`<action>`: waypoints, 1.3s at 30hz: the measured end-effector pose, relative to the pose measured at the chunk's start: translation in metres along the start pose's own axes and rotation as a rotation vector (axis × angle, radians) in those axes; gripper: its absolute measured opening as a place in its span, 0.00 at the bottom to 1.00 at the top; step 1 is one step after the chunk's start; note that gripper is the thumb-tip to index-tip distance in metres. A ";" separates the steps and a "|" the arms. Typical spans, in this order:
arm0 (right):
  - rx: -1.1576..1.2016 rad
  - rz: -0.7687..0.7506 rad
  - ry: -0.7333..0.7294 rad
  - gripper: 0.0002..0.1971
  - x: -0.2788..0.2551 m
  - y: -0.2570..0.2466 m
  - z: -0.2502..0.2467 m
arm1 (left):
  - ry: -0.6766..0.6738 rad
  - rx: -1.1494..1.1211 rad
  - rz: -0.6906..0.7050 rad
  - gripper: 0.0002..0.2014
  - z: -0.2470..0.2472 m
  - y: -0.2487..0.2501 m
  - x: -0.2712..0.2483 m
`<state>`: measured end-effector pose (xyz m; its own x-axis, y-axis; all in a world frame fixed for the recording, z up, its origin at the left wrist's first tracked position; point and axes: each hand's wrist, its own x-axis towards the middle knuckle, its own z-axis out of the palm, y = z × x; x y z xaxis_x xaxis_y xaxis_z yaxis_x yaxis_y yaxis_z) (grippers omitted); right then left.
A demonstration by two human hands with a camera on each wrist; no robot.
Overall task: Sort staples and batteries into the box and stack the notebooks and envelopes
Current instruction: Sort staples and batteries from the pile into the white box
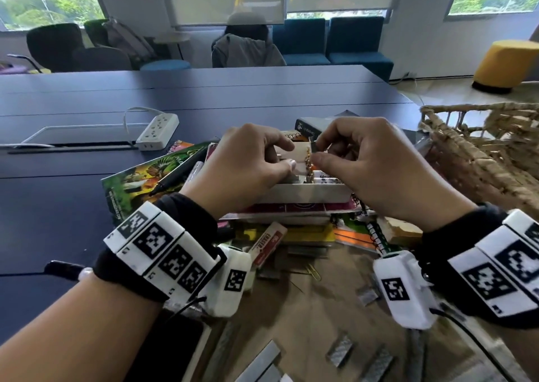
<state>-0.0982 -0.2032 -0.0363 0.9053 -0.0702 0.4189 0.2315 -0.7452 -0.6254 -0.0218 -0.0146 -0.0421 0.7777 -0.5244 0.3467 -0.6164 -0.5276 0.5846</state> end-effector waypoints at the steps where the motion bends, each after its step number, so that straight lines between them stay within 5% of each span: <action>1: -0.015 -0.003 -0.009 0.03 0.000 0.000 0.001 | 0.007 0.006 -0.007 0.11 0.000 0.000 0.000; 13: -0.172 -0.109 -0.171 0.06 -0.009 -0.021 -0.002 | -0.054 -0.049 0.020 0.03 -0.022 0.009 -0.005; 23: -0.502 -0.172 -0.688 0.10 -0.023 -0.037 0.008 | -0.572 0.122 0.055 0.03 -0.049 0.013 -0.024; 39: -0.766 -0.203 -0.785 0.07 -0.031 -0.040 0.023 | -0.668 0.305 0.015 0.05 -0.042 0.009 -0.038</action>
<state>-0.1274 -0.1561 -0.0389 0.9122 0.3361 -0.2345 0.3651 -0.9264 0.0924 -0.0521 0.0286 -0.0193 0.5874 -0.7773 -0.2252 -0.7094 -0.6285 0.3189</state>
